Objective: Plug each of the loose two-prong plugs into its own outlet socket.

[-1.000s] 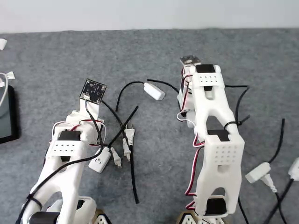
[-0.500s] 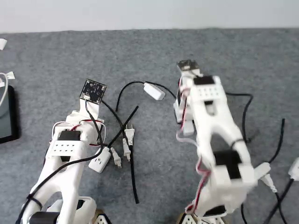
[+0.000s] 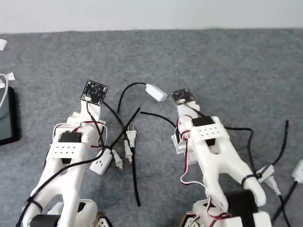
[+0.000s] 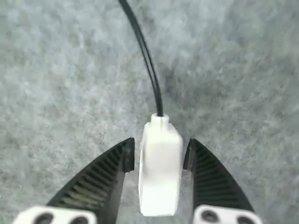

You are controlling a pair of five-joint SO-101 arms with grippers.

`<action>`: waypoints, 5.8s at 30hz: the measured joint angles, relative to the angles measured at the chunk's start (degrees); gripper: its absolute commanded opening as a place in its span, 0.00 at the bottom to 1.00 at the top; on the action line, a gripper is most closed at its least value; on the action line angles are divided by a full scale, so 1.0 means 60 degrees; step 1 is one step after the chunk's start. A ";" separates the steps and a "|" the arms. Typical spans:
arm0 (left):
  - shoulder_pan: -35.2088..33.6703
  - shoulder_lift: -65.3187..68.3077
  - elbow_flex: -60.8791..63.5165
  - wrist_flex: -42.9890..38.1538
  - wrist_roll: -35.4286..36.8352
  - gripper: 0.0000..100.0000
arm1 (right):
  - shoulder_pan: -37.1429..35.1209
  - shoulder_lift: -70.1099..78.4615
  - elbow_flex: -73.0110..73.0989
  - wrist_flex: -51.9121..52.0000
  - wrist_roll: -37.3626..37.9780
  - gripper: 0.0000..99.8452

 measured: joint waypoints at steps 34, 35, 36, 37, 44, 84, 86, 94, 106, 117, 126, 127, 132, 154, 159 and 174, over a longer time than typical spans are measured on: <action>0.0000 0.0000 0.0000 0.0000 0.0000 0.01 | 0.0777 0.0425 -0.0161 0.0527 0.0000 0.01; 0.0000 0.0000 0.0000 0.0000 0.0000 0.01 | 0.0659 0.0425 -0.0161 0.0542 0.0000 0.01; 0.0000 0.0000 0.0000 0.0000 0.0000 0.01 | 0.0557 0.0425 -0.0161 0.0542 0.0000 0.01; 0.0000 0.0000 0.0000 0.0000 0.0000 0.01 | 0.0454 0.0425 -0.0161 0.0542 0.0000 0.01; 0.0000 0.0000 0.0000 0.0000 0.0000 0.01 | -0.0366 -0.0952 0.0352 0.0542 -0.0147 0.01; -0.0718 -0.0366 0.0000 -0.0176 0.0498 0.01 | -0.5641 -0.3634 0.2110 -0.0059 -0.0938 0.09; -0.1099 -0.0498 0.0000 -0.0366 0.1363 0.02 | -0.5949 -0.3634 0.2623 -0.0777 -0.0938 0.09; -0.1465 -0.0527 -0.0132 -0.0440 0.2286 0.02 | -0.6608 -0.2564 0.2799 -0.1612 -0.1436 0.15; -0.1714 -0.0527 -0.0190 -0.0454 0.2315 0.02 | -0.7443 -0.0205 0.1216 -0.0762 -0.1480 0.15; -0.1714 -0.0527 -0.0190 -0.0454 0.2315 0.02 | -0.8425 -0.0132 0.1187 -0.0762 -0.1480 0.15; -0.1714 -0.0527 -0.0190 -0.0454 0.2315 0.02 | -0.8469 -0.0059 0.0996 -0.1348 -0.1480 0.13; -0.1714 -0.0527 -0.0190 -0.0454 0.2315 0.02 | -0.8440 -0.0059 0.0938 -0.1377 -0.1553 0.15; -0.1714 -0.0527 -0.0190 -0.0454 0.2315 0.02 | -0.8015 0.0278 0.0835 -0.1377 -0.1949 0.15; -0.1714 -0.0527 -0.0190 -0.0454 0.2315 0.02 | -0.7590 0.3121 -0.2403 0.0234 -0.3018 0.15; -0.1714 -0.0527 -0.0190 -0.0454 0.2315 0.02 | -0.7516 0.3868 -0.3253 0.0747 -0.3297 0.04; -0.1714 -0.0527 -0.0190 -0.0454 0.2315 0.02 | -0.6403 0.3927 -0.3883 0.2066 -0.2491 0.01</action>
